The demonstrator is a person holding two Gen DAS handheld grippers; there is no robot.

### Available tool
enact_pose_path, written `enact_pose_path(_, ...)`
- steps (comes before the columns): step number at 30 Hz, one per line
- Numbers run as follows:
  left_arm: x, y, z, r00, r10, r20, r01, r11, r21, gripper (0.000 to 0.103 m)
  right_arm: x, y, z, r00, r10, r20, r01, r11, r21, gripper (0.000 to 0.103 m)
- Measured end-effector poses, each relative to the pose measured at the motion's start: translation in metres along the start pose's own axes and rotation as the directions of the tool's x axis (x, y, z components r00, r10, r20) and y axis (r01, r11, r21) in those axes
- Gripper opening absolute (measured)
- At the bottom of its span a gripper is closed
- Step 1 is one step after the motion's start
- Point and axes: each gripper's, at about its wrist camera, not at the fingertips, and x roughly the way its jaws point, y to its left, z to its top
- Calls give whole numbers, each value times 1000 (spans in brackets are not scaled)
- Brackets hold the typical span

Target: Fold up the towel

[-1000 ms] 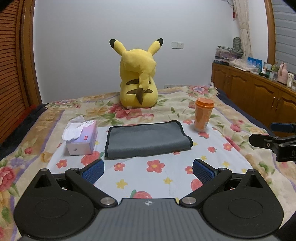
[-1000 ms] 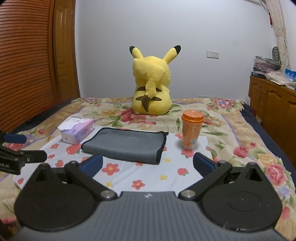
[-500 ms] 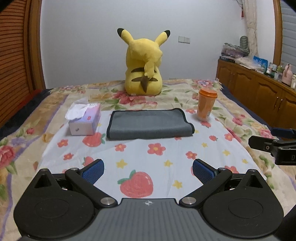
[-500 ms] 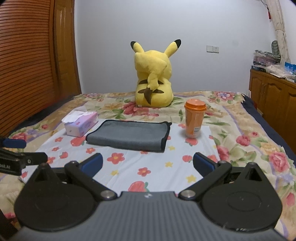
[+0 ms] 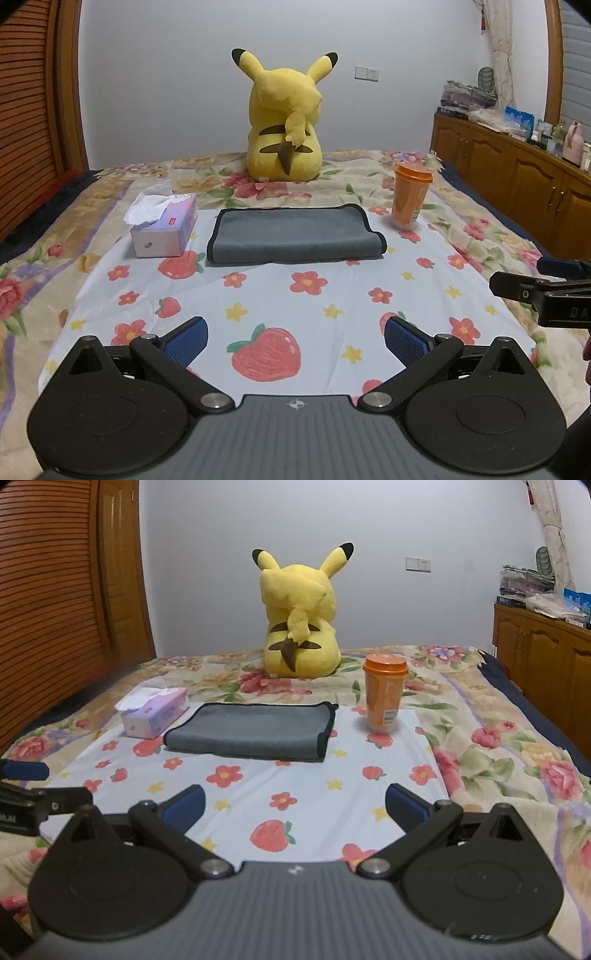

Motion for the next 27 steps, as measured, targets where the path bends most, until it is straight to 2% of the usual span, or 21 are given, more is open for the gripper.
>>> enact_pose_path(12,-17,-1,-2,996,36,76,-37,999,14,103,-3,4,-6,1000,-3,6,3,999,-33,103)
enact_pose_path(27,-27,0,-1,988,61,145,-62,998,7,103,-14,-3,-5,998,-29,52,28,1000,5,103)
